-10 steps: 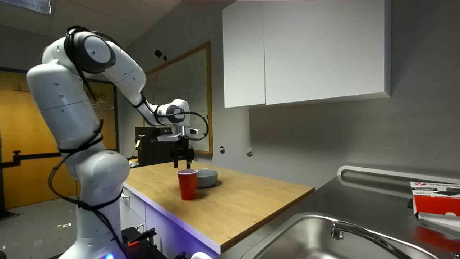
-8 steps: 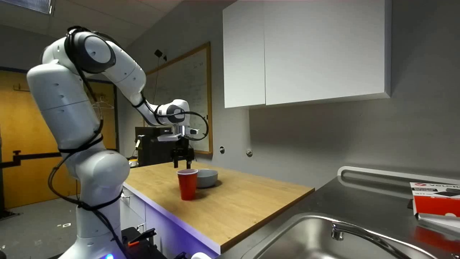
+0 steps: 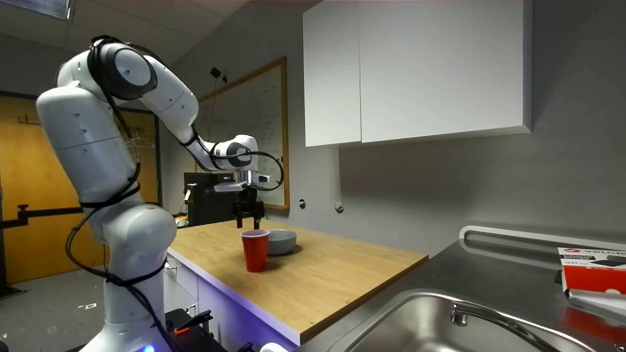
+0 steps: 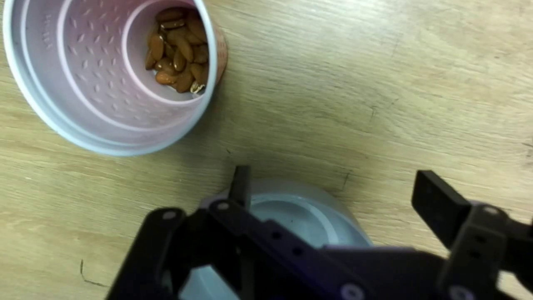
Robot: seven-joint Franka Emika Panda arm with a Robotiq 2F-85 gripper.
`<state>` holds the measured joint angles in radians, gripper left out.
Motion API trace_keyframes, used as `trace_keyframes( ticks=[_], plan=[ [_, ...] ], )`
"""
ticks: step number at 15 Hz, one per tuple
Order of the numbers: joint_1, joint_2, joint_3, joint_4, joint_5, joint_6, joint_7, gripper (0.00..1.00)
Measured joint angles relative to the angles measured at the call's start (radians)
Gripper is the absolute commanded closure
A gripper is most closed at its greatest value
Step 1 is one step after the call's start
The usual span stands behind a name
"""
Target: Pour the contents of the cup into the bowl
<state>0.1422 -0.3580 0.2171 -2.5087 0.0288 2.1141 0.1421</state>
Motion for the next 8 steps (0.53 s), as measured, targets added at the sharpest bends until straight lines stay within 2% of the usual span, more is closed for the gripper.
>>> trace_keyframes(
  ticks=[8],
  plan=[
    [-0.001,-0.011,-0.01,-0.006,0.0,0.001,0.007,0.0]
  ],
)
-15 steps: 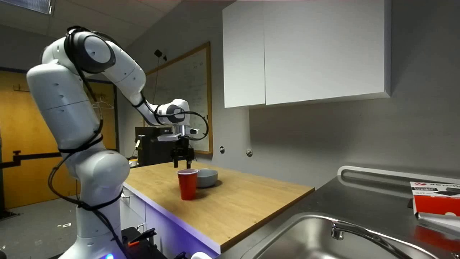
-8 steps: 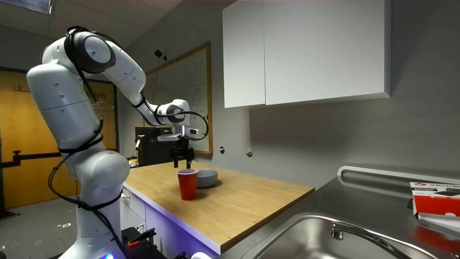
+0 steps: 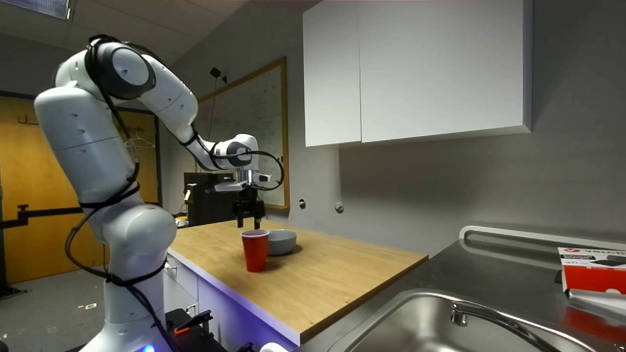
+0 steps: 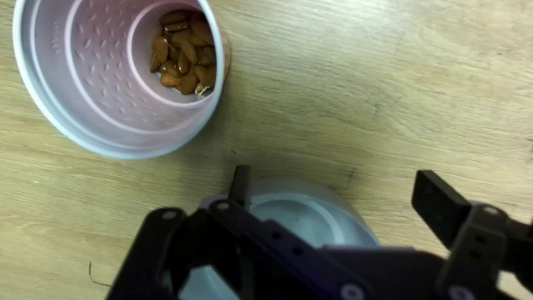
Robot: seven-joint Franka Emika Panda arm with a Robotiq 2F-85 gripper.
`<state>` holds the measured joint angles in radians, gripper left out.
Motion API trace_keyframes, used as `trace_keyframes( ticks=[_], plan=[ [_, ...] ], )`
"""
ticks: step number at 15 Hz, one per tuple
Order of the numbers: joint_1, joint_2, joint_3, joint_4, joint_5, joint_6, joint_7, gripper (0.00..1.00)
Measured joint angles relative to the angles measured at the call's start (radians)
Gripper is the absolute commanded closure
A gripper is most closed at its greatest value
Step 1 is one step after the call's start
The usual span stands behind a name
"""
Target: Pour the contents of the cup into the bowl
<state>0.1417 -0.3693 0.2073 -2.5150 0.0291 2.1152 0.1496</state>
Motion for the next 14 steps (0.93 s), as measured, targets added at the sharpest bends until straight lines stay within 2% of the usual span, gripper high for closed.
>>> trace_keyframes(
  ticks=[7,14],
  plan=[
    [-0.015,-0.064,-0.061,-0.043,0.052,0.044,0.012,0.0],
    [-0.071,-0.131,-0.141,-0.108,0.13,0.105,0.018,0.0]
  ],
)
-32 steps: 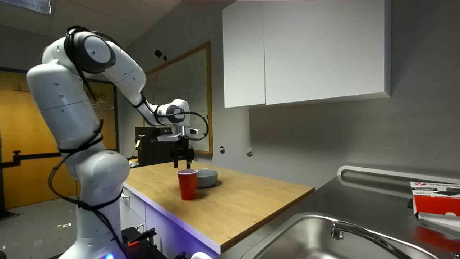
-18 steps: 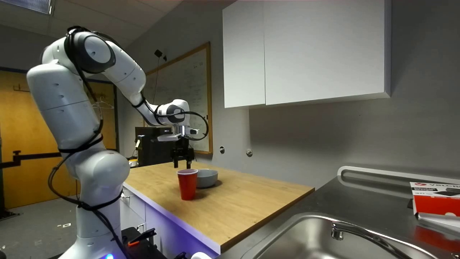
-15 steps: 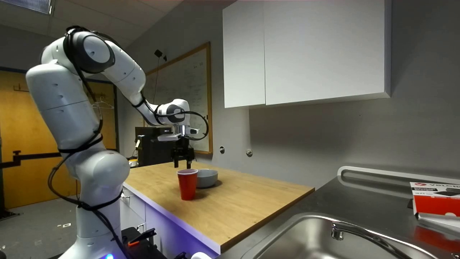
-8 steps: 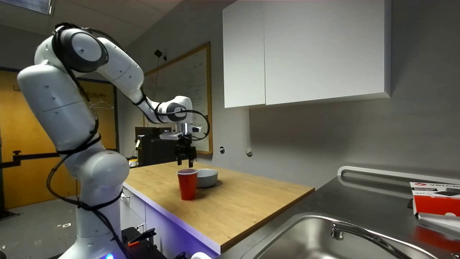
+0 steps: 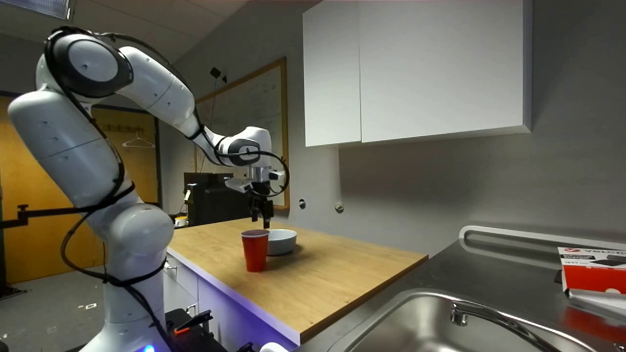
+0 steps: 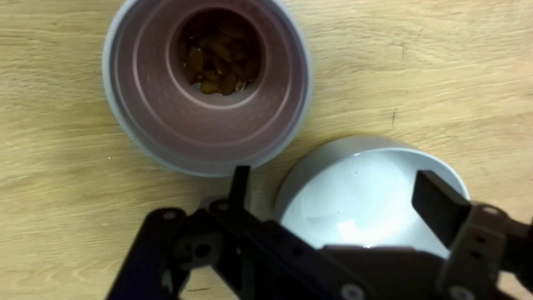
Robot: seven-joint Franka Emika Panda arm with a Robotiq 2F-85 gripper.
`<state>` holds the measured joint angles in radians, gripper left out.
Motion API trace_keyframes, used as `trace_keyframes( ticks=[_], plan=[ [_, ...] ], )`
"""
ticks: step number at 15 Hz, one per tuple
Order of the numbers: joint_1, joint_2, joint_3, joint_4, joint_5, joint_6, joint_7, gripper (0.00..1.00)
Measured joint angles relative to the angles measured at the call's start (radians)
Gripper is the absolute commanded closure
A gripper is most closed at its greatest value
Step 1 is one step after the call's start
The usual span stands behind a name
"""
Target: Pour the contents of the cup into the bowl
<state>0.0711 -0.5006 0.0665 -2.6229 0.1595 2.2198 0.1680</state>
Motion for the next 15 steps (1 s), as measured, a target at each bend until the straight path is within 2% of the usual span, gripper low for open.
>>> trace_keyframes(
  ticks=[8,15],
  plan=[
    [-0.073,-0.084,-0.076,-0.107,0.085,0.032,0.005,0.0],
    [-0.106,-0.135,-0.088,-0.153,0.113,0.034,0.036,0.0]
  ],
)
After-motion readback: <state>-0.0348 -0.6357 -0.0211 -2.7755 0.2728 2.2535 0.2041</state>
